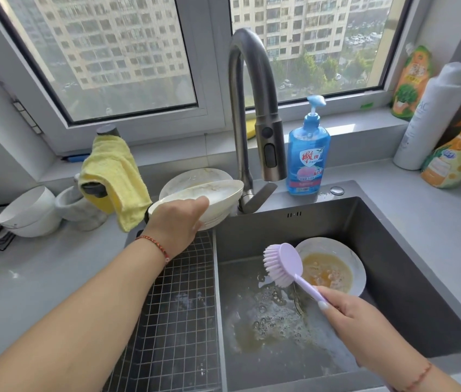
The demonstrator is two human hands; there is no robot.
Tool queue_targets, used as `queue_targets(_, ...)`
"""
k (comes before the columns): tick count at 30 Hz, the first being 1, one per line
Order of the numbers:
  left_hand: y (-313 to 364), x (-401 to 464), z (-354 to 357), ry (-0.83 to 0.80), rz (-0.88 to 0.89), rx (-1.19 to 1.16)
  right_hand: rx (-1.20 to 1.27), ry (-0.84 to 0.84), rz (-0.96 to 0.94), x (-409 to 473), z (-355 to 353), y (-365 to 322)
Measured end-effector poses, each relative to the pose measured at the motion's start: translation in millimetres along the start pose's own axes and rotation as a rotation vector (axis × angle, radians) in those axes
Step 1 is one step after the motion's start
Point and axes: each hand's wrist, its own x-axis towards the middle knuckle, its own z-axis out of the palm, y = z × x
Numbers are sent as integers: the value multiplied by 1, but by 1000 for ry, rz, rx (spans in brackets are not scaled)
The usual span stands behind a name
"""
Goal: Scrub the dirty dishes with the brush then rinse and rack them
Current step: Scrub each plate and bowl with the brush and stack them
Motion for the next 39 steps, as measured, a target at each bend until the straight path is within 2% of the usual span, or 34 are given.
queue_targets(8, -17, 10, 20, -48, -3, 75, 15, -8, 45, 3, -2, 3)
queue_targets(39, -24, 9, 58, -144, -31, 59, -20, 2, 74, 10, 4, -1)
